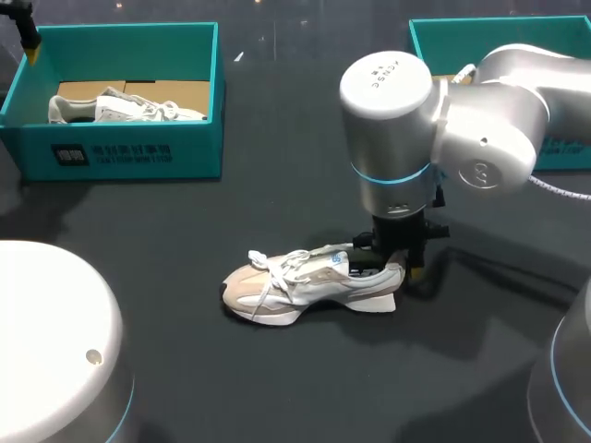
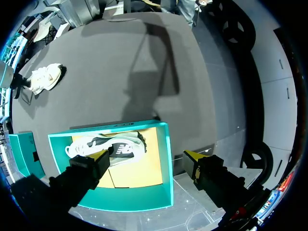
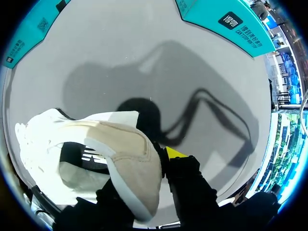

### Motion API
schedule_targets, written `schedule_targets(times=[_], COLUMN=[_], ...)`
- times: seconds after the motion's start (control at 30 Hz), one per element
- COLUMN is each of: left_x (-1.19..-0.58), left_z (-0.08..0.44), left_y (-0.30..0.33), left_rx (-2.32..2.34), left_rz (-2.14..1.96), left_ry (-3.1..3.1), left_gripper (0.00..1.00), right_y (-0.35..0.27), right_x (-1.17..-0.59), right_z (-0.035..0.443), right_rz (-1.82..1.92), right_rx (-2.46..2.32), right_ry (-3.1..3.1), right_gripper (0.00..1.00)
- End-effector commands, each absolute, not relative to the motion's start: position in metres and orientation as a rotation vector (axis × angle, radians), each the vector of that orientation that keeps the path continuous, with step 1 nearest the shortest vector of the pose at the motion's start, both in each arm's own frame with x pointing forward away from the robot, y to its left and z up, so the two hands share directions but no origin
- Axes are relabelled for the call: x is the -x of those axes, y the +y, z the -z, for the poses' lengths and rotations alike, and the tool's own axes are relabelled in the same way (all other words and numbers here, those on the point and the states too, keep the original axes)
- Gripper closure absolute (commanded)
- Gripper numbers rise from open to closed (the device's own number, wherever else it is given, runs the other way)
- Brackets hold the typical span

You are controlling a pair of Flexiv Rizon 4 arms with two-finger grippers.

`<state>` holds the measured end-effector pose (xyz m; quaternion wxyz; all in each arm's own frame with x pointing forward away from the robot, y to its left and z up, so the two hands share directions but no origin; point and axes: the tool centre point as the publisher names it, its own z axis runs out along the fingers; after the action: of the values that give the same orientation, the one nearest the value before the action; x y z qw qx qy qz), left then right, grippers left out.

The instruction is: Take the shoe out of the shoebox, open the shoe tongue, remove and reinsert the insole, then place the shoe into the shoebox

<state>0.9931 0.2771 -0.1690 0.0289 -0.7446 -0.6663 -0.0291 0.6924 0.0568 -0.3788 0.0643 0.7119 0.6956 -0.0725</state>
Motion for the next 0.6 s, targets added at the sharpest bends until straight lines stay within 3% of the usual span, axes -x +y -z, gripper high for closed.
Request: schedule_targets(times=[0.03,0.1,0.23,0.33,0.6], left_x=[-0.992,-0.992,-0.992,-0.992,-0.992], left_z=[0.169,0.169,0.169,0.169,0.169], left_y=[0.277,0.277,0.277,0.277,0.277], left_rx=[2.298,2.298,2.298,2.298,2.298], left_rz=[0.093,0.093,0.093,0.093,0.093], left_ry=[-2.055,-2.055,-2.055,-2.055,-2.055], left_gripper=[0.00,0.00,0.00,0.00,0.00], right_y=[0.058,0.058,0.057,0.057,0.055], right_x=[-0.693,-0.692,-0.692,-0.691,-0.693], right_z=[0.380,0.381,0.382,0.375,0.318], right_rz=[0.215,0.215,0.213,0.187,-0.050], right_rx=[-2.152,-2.156,-2.166,-2.171,-2.107], right_ry=[2.101,2.102,2.101,2.095,2.193], right_gripper=[0.69,0.61,0.53,0.03,0.00])
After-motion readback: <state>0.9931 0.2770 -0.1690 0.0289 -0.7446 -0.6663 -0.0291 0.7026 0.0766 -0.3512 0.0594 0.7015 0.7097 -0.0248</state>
